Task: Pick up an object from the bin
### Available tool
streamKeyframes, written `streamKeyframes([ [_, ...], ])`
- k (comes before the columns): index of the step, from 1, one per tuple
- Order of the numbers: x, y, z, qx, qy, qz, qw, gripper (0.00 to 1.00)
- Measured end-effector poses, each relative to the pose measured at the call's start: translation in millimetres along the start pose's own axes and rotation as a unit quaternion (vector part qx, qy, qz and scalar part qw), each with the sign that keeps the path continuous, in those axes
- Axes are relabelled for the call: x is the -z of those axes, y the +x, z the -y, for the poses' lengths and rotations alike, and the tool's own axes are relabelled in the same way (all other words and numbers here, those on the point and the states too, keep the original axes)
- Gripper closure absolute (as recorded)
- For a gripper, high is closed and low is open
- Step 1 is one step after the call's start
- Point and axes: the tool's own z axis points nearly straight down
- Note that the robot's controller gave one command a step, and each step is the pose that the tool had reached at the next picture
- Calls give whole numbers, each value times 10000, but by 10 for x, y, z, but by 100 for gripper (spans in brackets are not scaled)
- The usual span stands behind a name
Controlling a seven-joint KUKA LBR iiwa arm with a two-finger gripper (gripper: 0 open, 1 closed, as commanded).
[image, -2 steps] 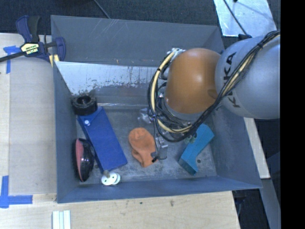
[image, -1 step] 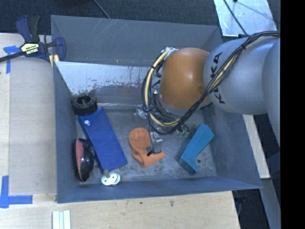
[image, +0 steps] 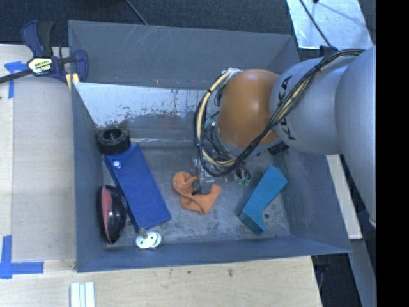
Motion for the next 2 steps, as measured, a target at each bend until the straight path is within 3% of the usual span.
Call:
streamKeyframes([
  [1,0,0,0,0,0,0,10000,100],
  [2,-81,174,-37,88,1,27,10000,100],
])
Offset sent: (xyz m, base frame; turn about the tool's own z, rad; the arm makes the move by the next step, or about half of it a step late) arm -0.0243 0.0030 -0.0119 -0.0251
